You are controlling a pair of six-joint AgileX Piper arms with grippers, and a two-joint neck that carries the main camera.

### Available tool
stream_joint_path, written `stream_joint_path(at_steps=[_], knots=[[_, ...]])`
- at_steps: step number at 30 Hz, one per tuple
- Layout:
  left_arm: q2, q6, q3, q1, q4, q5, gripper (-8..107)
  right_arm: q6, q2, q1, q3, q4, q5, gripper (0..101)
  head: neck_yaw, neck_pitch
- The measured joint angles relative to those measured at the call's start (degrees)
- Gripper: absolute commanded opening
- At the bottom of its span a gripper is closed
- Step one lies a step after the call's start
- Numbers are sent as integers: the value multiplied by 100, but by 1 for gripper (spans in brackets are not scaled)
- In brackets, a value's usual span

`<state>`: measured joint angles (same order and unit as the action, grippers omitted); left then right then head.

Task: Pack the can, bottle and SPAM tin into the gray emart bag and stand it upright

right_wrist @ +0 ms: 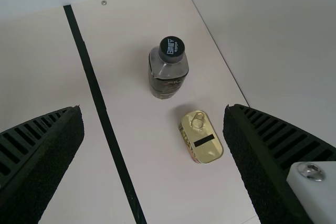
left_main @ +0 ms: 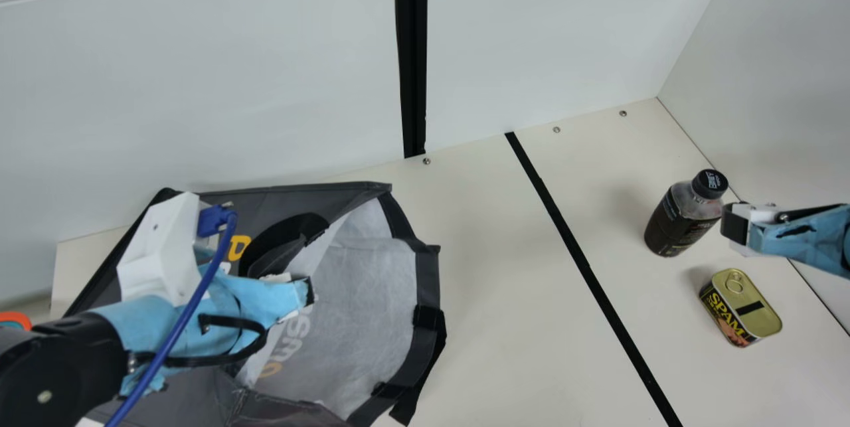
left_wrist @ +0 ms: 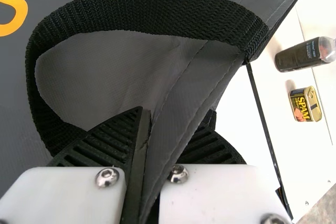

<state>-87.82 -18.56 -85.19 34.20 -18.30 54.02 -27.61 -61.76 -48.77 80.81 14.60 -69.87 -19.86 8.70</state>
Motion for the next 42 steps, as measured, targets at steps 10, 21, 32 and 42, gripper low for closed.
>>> stream_joint_path(at_steps=[10, 21, 32, 42], knots=[[0, 0, 0, 0, 0, 0, -8, -401, -369, -225, 165, 124, -1, 95, -9, 0], [0, 0, 0, 0, 0, 0, -8, -727, -837, -334, 301, 310, 7, 95, 0, 0], [0, 0, 0, 0, 0, 0, -8, -959, -1360, -222, 537, 270, 7, 95, -9, 0], [0, 0, 0, 0, 0, 0, -8, -1111, -1841, -13, 794, 90, 7, 95, -9, 0]])
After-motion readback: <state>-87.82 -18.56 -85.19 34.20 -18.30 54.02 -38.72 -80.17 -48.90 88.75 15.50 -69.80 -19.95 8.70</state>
